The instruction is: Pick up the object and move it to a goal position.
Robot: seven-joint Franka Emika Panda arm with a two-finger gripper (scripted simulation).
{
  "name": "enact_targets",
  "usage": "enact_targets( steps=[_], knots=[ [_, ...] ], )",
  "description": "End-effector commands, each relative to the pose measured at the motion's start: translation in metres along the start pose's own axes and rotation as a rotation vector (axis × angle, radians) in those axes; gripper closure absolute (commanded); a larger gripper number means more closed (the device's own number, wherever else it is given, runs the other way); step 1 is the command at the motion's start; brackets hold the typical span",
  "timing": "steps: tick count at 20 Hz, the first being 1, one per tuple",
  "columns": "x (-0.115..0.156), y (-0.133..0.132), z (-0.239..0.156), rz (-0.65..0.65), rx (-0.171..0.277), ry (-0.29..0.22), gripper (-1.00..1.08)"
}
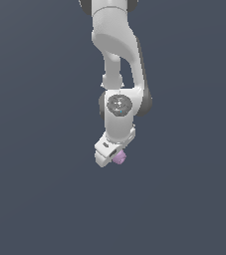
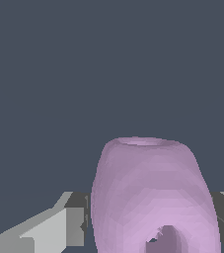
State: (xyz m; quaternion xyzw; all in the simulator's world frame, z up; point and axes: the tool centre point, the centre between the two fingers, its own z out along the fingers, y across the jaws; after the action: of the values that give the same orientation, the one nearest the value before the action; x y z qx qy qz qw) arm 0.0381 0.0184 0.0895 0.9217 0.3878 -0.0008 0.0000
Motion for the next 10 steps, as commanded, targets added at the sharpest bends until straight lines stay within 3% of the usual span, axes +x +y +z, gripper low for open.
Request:
enact_targets(
  steps=[1,10],
  knots=[
    [-0.011,-0.005,-0.013,0.0,-0.001,0.001,1.08],
    [-0.06,-0.03,-0.067,0.0,-0.002,0.0,1.08]
  ],
)
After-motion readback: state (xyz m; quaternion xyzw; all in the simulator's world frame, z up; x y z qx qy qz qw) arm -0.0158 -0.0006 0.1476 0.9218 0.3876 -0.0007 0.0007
